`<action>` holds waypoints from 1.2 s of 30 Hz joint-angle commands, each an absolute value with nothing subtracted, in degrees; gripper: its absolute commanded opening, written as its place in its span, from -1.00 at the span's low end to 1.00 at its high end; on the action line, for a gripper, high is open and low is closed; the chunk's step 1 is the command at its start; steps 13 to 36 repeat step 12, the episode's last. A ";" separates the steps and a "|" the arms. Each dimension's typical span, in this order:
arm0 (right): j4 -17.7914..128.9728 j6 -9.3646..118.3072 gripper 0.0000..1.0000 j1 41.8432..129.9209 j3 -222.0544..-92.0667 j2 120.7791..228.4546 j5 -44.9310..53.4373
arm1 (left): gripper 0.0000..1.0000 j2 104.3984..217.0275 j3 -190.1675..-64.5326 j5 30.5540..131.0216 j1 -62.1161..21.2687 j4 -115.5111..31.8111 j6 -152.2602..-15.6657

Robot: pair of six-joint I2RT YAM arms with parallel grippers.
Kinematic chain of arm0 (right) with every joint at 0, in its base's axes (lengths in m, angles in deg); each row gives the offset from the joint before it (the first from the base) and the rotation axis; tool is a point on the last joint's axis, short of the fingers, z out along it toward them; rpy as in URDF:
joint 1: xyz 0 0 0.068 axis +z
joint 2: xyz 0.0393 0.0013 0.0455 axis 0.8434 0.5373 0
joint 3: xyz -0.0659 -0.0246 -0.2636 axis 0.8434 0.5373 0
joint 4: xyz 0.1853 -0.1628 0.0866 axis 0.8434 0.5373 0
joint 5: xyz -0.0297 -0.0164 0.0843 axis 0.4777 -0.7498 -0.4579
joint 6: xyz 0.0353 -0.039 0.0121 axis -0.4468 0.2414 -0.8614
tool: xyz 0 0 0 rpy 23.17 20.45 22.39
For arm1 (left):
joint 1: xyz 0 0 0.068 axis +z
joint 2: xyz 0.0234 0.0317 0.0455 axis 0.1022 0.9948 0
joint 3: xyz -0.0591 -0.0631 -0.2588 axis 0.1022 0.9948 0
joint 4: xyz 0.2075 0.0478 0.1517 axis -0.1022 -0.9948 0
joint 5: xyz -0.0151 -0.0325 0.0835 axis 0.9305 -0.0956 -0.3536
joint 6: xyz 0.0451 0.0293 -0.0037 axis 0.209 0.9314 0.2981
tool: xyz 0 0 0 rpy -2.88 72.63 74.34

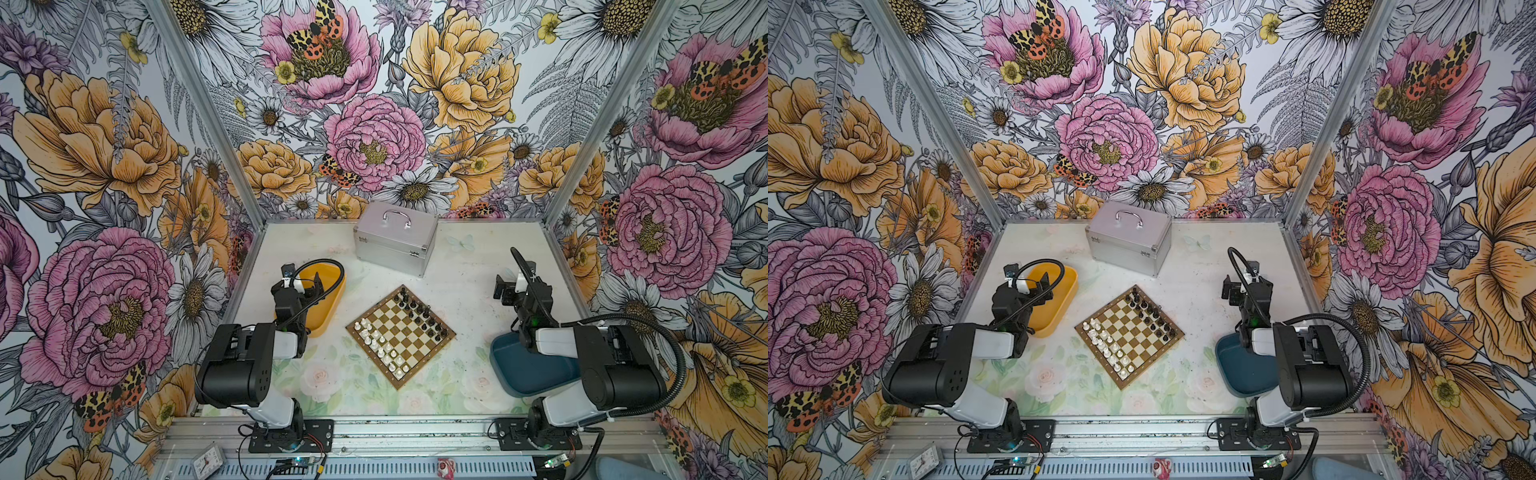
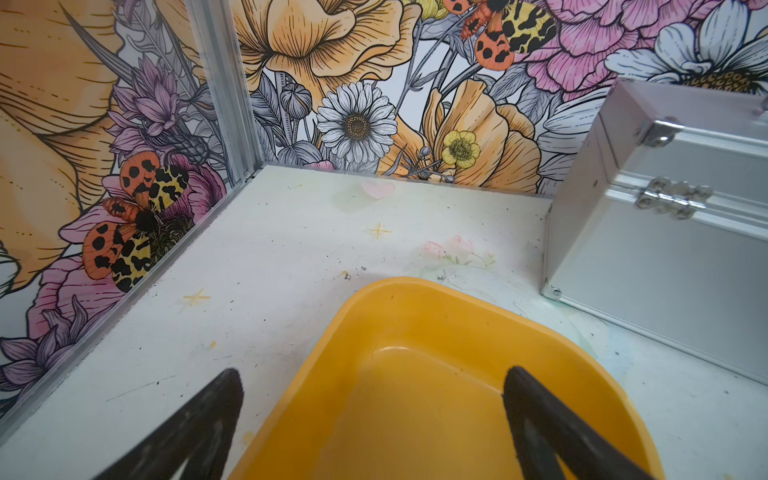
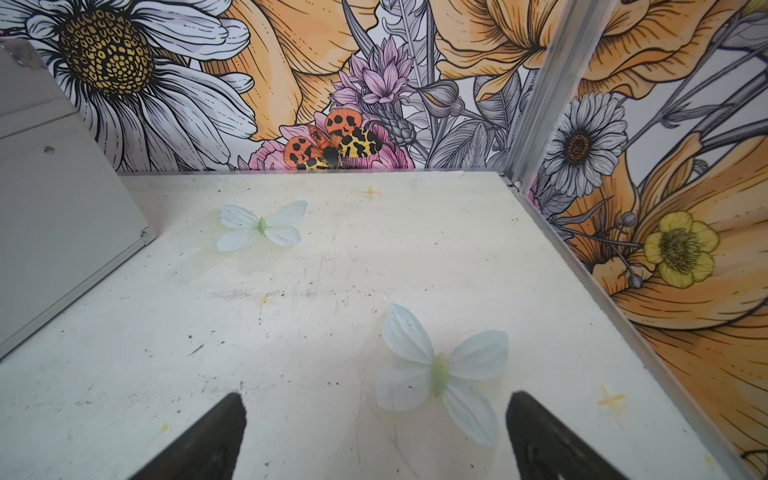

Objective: Set up the chess pieces on the board

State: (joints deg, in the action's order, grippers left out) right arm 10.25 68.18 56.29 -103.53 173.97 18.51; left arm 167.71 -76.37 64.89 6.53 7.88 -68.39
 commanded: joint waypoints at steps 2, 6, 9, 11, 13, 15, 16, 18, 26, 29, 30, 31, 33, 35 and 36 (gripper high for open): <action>7.91 67.90 0.99 56.22 -103.43 174.94 18.00 | 0.97 167.38 -76.80 65.47 6.57 7.91 -67.62; 8.32 67.87 0.99 56.18 -103.80 175.04 17.91 | 0.98 167.42 -76.88 65.35 6.55 7.93 -67.70; 8.45 67.89 0.99 56.21 -103.89 174.99 17.91 | 0.98 167.42 -76.90 65.33 6.57 7.97 -67.62; 8.19 67.89 0.99 56.25 -103.71 174.97 17.91 | 0.98 167.43 -76.89 65.35 6.51 7.90 -67.63; 7.78 67.90 0.99 56.23 -103.35 174.81 17.98 | 0.98 167.42 -76.90 65.35 6.58 7.96 -67.64; 7.78 67.90 0.99 56.23 -103.35 174.81 17.98 | 0.98 167.42 -76.90 65.35 6.58 7.96 -67.64; 7.78 67.90 0.99 56.23 -103.35 174.81 17.98 | 0.98 167.42 -76.90 65.35 6.58 7.96 -67.64; 7.78 67.90 0.99 56.23 -103.35 174.81 17.98 | 0.98 167.42 -76.90 65.35 6.58 7.96 -67.64; 7.78 67.90 0.99 56.23 -103.35 174.81 17.98 | 0.98 167.42 -76.90 65.35 6.58 7.96 -67.64; 7.78 67.90 0.99 56.23 -103.35 174.81 17.98 | 0.98 167.42 -76.90 65.35 6.58 7.96 -67.64; 7.78 67.90 0.99 56.23 -103.35 174.81 17.98 | 0.98 167.42 -76.90 65.35 6.58 7.96 -67.64; 7.78 67.90 0.99 56.23 -103.35 174.81 17.98 | 0.98 167.42 -76.90 65.35 6.58 7.96 -67.64; 7.78 67.90 0.99 56.23 -103.35 174.81 17.98 | 0.98 167.42 -76.90 65.35 6.58 7.96 -67.64; 7.78 67.90 0.99 56.23 -103.35 174.81 17.98 | 0.98 167.42 -76.90 65.35 6.58 7.96 -67.64; 7.78 67.90 0.99 56.23 -103.35 174.81 17.98 | 0.98 167.42 -76.90 65.35 6.58 7.96 -67.64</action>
